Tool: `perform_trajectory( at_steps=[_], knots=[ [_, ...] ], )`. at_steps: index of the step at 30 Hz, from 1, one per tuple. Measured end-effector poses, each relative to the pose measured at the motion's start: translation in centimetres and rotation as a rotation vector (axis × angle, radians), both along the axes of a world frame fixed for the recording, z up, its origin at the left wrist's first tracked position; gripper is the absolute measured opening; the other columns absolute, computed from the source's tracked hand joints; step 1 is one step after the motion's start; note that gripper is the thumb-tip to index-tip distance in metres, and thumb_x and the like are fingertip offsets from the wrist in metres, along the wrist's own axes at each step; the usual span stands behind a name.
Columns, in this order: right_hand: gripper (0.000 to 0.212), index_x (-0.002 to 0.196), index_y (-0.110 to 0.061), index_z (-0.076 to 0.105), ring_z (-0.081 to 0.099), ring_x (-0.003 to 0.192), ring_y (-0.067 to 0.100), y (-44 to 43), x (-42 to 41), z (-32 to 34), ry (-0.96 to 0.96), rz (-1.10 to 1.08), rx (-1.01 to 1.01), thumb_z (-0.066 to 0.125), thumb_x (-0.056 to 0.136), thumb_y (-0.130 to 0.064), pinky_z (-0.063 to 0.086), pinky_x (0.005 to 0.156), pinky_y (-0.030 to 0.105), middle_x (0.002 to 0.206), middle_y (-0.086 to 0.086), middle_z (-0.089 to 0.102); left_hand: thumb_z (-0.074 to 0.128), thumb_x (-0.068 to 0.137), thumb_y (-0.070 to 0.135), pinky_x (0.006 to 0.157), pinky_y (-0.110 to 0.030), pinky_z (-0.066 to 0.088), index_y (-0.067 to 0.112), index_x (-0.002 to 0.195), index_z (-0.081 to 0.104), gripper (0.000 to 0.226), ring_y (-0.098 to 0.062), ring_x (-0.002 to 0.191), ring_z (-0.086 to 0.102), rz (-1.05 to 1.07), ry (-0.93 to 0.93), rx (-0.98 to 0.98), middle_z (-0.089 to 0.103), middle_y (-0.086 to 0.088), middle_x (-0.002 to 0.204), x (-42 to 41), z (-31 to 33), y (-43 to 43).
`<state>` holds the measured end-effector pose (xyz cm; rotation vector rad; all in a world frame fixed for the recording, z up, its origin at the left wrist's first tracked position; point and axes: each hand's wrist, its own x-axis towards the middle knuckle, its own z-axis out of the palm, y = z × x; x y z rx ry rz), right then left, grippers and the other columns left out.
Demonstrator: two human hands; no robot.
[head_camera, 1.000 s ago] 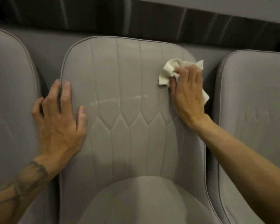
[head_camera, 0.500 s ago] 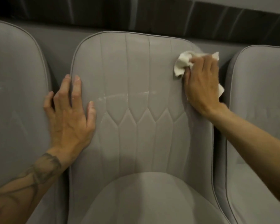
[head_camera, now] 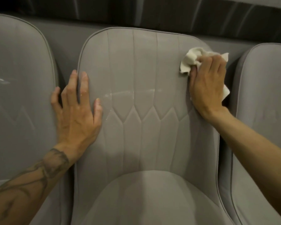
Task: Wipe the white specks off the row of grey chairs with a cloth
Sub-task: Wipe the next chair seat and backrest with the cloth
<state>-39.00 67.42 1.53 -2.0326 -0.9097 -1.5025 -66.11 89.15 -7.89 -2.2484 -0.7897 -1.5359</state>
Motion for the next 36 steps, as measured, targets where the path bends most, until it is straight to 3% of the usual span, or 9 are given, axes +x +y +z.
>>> perform_trajectory(
  at_steps=[4,6,11,13,18,25,28,32,36],
  knots=[
    [0.023,0.116,-0.004,0.052,0.047,0.106,0.040,-3.3,-2.2,-7.0,-0.017,-0.009,-0.221,0.043,0.104,-0.020,0.037,0.095,0.048,0.117,0.022,0.050,0.038,0.106,0.041,0.122,-0.056,0.019,0.013,0.165,0.016,0.070,-0.035,0.142,0.037,0.012,0.006,0.004,0.023,-0.017,0.168,0.0,0.0,0.1],
    [0.022,0.116,-0.004,0.053,0.048,0.108,0.040,-3.5,-1.7,-6.4,-0.027,0.024,-0.272,0.044,0.103,-0.019,0.036,0.096,0.046,0.117,0.022,0.050,0.039,0.106,0.040,0.122,-0.057,0.018,0.013,0.165,0.016,0.070,-0.035,0.142,0.037,0.013,0.006,0.000,0.023,-0.018,0.168,0.0,0.0,0.0],
    [0.026,0.112,-0.005,0.048,0.045,0.102,0.033,-0.3,0.1,-0.6,-0.008,0.010,-0.034,0.035,0.107,-0.027,0.037,0.090,0.041,0.117,0.018,0.049,0.040,0.106,0.039,0.123,-0.057,0.019,0.013,0.165,0.017,0.069,-0.034,0.141,0.037,0.013,0.001,-0.001,0.023,-0.017,0.168,0.0,0.0,-0.1],
    [0.026,0.112,-0.005,0.047,0.045,0.102,0.035,-1.2,-0.6,-3.2,-0.020,-0.021,-0.030,0.034,0.108,-0.027,0.037,0.091,0.043,0.115,0.018,0.047,0.040,0.106,0.039,0.123,-0.057,0.019,0.013,0.165,0.017,0.069,-0.035,0.142,0.038,0.003,0.003,0.000,0.023,-0.017,0.168,0.0,0.0,-0.1],
    [0.024,0.115,-0.005,0.054,0.044,0.101,0.035,-5.9,-3.3,-13.1,-0.018,0.038,-0.326,0.043,0.101,-0.021,0.035,0.087,0.042,0.117,0.015,0.043,0.040,0.106,0.038,0.125,-0.056,0.017,0.014,0.166,0.016,0.069,-0.034,0.143,0.038,0.002,-0.002,-0.009,0.022,-0.017,0.169,-0.1,0.0,-0.2],
    [0.021,0.116,-0.009,0.048,0.044,0.112,0.033,-1.9,-0.1,-4.4,-0.058,0.041,-0.149,0.038,0.106,-0.025,0.035,0.097,0.041,0.122,0.014,0.045,0.040,0.106,0.040,0.124,-0.056,0.018,0.014,0.166,0.016,0.070,-0.033,0.144,0.037,0.015,-0.007,0.018,0.022,-0.016,0.169,0.0,-0.2,0.1],
    [0.024,0.117,-0.008,0.050,0.044,0.110,0.036,-3.5,-1.0,-8.0,-0.007,0.027,-0.135,0.040,0.105,-0.026,0.035,0.097,0.043,0.123,0.015,0.045,0.039,0.106,0.041,0.124,-0.055,0.017,0.014,0.166,0.016,0.069,-0.033,0.143,0.036,0.010,-0.011,0.018,0.022,-0.016,0.169,0.0,-0.2,0.2],
    [0.024,0.117,-0.007,0.052,0.047,0.098,0.036,-7.1,-2.8,-13.9,-0.005,0.069,-0.377,0.047,0.100,-0.022,0.036,0.085,0.043,0.117,0.014,0.045,0.040,0.106,0.038,0.124,-0.057,0.018,0.013,0.165,0.017,0.068,-0.034,0.143,0.036,0.009,-0.010,0.008,0.023,-0.018,0.169,-0.1,-0.1,-0.1],
    [0.022,0.116,-0.008,0.054,0.046,0.100,0.034,-6.0,-1.9,-10.8,-0.019,0.068,-0.377,0.046,0.101,-0.023,0.035,0.087,0.042,0.118,0.013,0.047,0.041,0.106,0.038,0.124,-0.057,0.017,0.013,0.165,0.017,0.069,-0.035,0.142,0.037,0.006,-0.008,0.002,0.023,-0.018,0.169,-0.1,0.1,-0.3]
  ],
)
